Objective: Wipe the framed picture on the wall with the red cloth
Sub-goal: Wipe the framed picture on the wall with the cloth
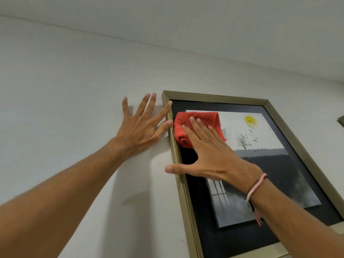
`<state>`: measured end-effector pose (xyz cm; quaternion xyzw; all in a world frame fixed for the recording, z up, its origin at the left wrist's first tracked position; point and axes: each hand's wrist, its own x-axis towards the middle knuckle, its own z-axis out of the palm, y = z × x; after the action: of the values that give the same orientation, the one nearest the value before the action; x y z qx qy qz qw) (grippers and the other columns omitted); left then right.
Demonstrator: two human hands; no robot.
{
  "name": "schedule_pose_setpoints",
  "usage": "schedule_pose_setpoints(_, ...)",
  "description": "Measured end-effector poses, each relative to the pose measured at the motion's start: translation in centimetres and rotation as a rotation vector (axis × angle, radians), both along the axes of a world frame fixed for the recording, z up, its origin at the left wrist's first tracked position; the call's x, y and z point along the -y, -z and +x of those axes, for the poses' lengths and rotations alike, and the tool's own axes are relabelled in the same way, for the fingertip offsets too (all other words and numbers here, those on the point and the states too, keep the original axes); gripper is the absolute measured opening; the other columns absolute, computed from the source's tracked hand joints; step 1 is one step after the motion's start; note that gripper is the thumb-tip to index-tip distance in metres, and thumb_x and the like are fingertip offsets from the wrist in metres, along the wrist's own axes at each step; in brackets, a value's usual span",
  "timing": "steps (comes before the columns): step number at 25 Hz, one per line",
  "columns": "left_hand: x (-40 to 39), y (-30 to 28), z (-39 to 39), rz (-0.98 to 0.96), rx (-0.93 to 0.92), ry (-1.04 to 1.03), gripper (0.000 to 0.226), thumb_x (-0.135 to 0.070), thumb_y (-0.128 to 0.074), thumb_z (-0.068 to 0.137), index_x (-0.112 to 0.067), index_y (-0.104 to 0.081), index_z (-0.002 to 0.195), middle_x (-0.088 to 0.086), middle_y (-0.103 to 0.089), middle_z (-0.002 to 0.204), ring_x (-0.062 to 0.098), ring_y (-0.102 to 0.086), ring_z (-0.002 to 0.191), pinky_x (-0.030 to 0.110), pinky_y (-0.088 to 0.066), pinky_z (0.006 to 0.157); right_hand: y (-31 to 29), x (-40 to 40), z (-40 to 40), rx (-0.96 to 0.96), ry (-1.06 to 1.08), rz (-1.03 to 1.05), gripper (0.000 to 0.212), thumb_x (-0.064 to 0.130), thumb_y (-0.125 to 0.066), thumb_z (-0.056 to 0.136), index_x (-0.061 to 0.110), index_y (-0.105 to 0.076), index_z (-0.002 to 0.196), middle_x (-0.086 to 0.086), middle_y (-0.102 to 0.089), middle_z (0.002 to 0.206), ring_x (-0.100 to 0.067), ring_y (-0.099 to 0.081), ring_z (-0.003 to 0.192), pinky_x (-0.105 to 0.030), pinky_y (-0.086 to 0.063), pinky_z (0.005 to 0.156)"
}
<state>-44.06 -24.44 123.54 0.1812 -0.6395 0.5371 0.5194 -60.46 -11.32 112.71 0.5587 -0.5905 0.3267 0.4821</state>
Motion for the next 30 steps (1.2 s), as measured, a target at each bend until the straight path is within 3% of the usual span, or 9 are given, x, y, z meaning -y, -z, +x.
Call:
schedule_pose_setpoints(5, 0.1, 0.1, -0.2, 0.016, 0.006, 0.002, 0.071, -0.069, 0.003, 0.094, -0.043, 0.013, 0.16, 0.011, 0.004, 0.176, 0.029, 0.002, 0.163, 0.079, 0.0, 0.12, 10.3, 0.8, 0.0, -0.002, -0.012, -0.001, 0.137, 0.111, -0.018, 0.051, 0.034, 0.039, 0.149, 0.012, 0.048, 0.159, -0.006, 0.043, 0.147, -0.04, 0.02, 0.123)
schedule_pose_setpoints(7, 0.0, 0.3, -0.2, 0.018, 0.004, 0.001, 0.071, -0.068, 0.001, 0.095, -0.043, 0.012, 0.16, 0.011, 0.003, 0.176, 0.03, 0.002, 0.163, 0.078, 0.0, 0.12, 11.2, 1.1, -0.1, 0.029, -0.001, 0.004, 0.132, 0.111, -0.016, 0.053, 0.037, 0.04, 0.148, 0.015, 0.05, 0.157, -0.005, 0.044, 0.146, -0.04, 0.02, 0.123)
schedule_pose_setpoints(13, -0.3, 0.7, 0.1, 0.03, 0.004, 0.011, 0.07, -0.065, 0.001, 0.096, -0.041, 0.01, 0.161, 0.012, 0.003, 0.176, 0.029, 0.001, 0.163, 0.078, -0.001, 0.12, -0.4, 0.0, 1.1, 0.083, 0.006, 0.017, 0.133, 0.102, -0.024, 0.062, 0.022, 0.02, 0.16, -0.004, 0.03, 0.169, -0.018, 0.027, 0.156, -0.047, 0.012, 0.129)
schedule_pose_setpoints(15, -0.3, 0.8, 0.2, 0.029, 0.001, 0.005, 0.069, -0.064, 0.001, 0.097, -0.042, 0.01, 0.161, 0.011, 0.004, 0.176, 0.028, 0.001, 0.163, 0.078, 0.0, 0.121, -1.0, -0.3, 1.3, 0.082, -0.006, 0.032, 0.133, 0.101, -0.026, 0.062, 0.022, 0.015, 0.161, -0.004, 0.026, 0.17, -0.019, 0.024, 0.157, -0.048, 0.01, 0.13)
schedule_pose_setpoints(19, -0.4, 0.9, 0.2, 0.042, 0.01, 0.0, 0.066, -0.063, -0.006, 0.101, -0.041, 0.009, 0.162, 0.011, 0.002, 0.176, 0.029, 0.0, 0.163, 0.078, 0.001, 0.121, 9.0, 0.2, 0.4, 0.04, -0.089, -0.011, 0.139, 0.109, -0.022, 0.055, 0.028, 0.02, 0.159, 0.003, 0.032, 0.168, -0.015, 0.028, 0.155, -0.045, 0.012, 0.13)
schedule_pose_setpoints(22, -0.6, 0.9, 0.2, 0.058, 0.019, 0.003, 0.069, -0.065, -0.002, 0.098, -0.041, 0.008, 0.162, 0.011, 0.002, 0.176, 0.029, 0.001, 0.163, 0.078, 0.002, 0.121, 15.4, 0.3, 0.4, -0.019, 0.026, -0.008, 0.14, 0.109, -0.021, 0.058, 0.019, -0.002, 0.163, -0.005, 0.008, 0.173, -0.03, 0.001, 0.16, -0.043, -0.001, 0.128)
schedule_pose_setpoints(25, -0.9, 1.1, 0.4, 0.068, 0.01, -0.004, 0.071, -0.066, -0.001, 0.096, -0.041, 0.009, 0.162, 0.011, 0.004, 0.176, 0.028, 0.002, 0.163, 0.077, 0.001, 0.121, 10.5, 0.1, 0.9, 0.1, -0.038, 0.037, 0.139, 0.11, -0.022, 0.054, 0.03, 0.029, 0.155, 0.005, 0.043, 0.162, -0.016, 0.034, 0.153, -0.041, 0.02, 0.127)
schedule_pose_setpoints(28, -1.0, 1.6, 0.2, 0.088, 0.013, -0.007, 0.071, -0.066, -0.003, 0.097, -0.04, 0.011, 0.162, 0.011, 0.006, 0.176, 0.028, 0.003, 0.163, 0.077, 0.001, 0.121, 3.2, -0.6, 1.5, 0.126, -0.034, -0.001, 0.134, 0.101, -0.034, 0.064, 0.023, 0.018, 0.16, -0.003, 0.032, 0.167, -0.019, 0.028, 0.155, -0.045, 0.013, 0.128)
schedule_pose_setpoints(30, -1.2, 2.6, 0.1, 0.103, 0.026, -0.005, 0.073, -0.067, -0.002, 0.096, -0.038, 0.01, 0.162, 0.01, 0.006, 0.176, 0.028, 0.004, 0.163, 0.076, 0.002, 0.122, 3.3, -0.3, 1.7, 0.105, -0.032, -0.004, 0.135, 0.101, -0.035, 0.064, 0.022, 0.014, 0.161, -0.005, 0.027, 0.169, -0.019, 0.025, 0.156, -0.045, 0.011, 0.129)
